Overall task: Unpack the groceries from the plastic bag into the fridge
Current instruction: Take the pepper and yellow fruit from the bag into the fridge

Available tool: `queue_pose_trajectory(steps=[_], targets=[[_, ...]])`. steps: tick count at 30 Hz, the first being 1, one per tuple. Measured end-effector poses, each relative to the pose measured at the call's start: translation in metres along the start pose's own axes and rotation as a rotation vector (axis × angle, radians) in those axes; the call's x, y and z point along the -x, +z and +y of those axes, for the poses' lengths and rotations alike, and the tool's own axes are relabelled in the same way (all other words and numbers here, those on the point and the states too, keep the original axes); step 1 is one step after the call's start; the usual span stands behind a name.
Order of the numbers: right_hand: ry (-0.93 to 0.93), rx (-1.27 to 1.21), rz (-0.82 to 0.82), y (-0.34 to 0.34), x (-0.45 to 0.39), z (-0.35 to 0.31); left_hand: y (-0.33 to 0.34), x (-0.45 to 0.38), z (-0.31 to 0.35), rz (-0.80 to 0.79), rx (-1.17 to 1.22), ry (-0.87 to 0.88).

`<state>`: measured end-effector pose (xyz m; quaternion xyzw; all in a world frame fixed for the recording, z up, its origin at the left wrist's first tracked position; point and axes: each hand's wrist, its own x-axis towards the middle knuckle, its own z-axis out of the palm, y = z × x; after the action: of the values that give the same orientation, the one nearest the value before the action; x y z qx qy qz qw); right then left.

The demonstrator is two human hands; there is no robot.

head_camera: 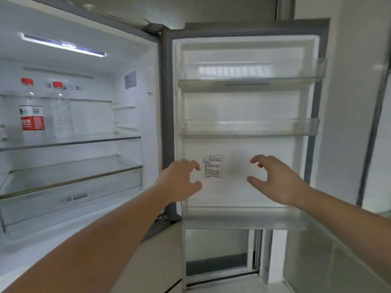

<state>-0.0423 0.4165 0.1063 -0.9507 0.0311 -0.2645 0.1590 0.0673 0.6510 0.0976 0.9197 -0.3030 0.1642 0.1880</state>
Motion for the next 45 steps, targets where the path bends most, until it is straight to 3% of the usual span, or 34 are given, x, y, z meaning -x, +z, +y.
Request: queue_pose_trajectory(steps=[10, 15, 21, 31, 45], targets=[[0.439, 0.223, 0.117, -0.05, 0.071, 0.09, 0.089, -0.073, 0.108, -0.082, 0.137, 0.439], [0.756, 0.131, 0.269, -0.053, 0.103, 0.1, 0.126, -0.09, 0.149, -0.154, 0.329, 0.662], [0.953, 0.487, 0.209, -0.075, 0.182, 0.072, 0.16, -0.076, 0.209, -0.22, 0.472, 0.881], [1.348, 0.752, 0.349, -0.16, 0.385, -0.021, 0.137, 0.092, 0.372, -0.398, 0.679, 1.257], [1.765, 0.771, 0.534, -0.221, 0.647, -0.156, 0.061, 0.369, 0.513, -0.571, 0.742, 1.609]])
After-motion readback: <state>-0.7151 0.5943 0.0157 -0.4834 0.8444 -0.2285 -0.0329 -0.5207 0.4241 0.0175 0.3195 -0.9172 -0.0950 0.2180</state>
